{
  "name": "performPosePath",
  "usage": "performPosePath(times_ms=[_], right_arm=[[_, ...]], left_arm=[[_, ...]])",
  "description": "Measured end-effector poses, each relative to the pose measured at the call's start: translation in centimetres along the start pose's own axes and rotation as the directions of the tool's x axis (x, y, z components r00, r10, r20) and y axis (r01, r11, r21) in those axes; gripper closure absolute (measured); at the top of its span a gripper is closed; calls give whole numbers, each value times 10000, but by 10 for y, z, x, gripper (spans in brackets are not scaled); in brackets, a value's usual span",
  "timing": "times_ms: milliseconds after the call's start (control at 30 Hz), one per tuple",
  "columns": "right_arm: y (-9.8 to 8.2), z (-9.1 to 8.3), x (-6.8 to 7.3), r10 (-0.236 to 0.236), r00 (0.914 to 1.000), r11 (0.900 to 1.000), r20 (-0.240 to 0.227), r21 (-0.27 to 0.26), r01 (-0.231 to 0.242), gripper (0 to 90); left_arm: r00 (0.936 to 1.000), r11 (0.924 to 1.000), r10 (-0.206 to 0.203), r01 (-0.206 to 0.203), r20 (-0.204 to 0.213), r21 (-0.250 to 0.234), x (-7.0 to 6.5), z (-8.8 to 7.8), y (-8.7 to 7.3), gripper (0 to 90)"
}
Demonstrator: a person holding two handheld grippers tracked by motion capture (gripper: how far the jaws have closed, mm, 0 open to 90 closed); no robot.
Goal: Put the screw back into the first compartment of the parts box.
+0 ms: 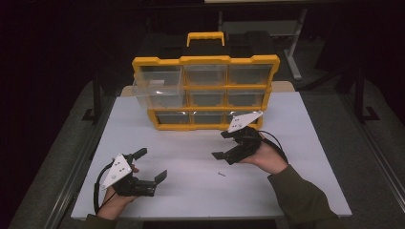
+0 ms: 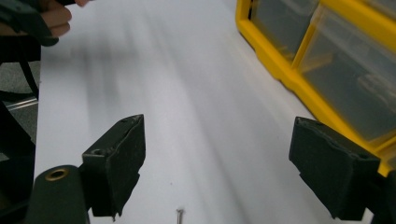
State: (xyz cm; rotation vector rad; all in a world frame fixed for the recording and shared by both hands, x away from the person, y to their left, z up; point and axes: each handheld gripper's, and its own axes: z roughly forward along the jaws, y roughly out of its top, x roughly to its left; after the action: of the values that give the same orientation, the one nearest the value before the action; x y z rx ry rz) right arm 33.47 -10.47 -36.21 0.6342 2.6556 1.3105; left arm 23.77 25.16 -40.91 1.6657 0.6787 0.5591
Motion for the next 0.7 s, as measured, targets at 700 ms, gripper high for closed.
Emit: performPosePath(times_ms=[700], right_arm=[[-47, 26, 3, 227, 9986, 9916, -487, 1282, -163, 517]], left_arm=[[10000, 10000, 46, -46, 11, 11, 0, 0, 0, 0]])
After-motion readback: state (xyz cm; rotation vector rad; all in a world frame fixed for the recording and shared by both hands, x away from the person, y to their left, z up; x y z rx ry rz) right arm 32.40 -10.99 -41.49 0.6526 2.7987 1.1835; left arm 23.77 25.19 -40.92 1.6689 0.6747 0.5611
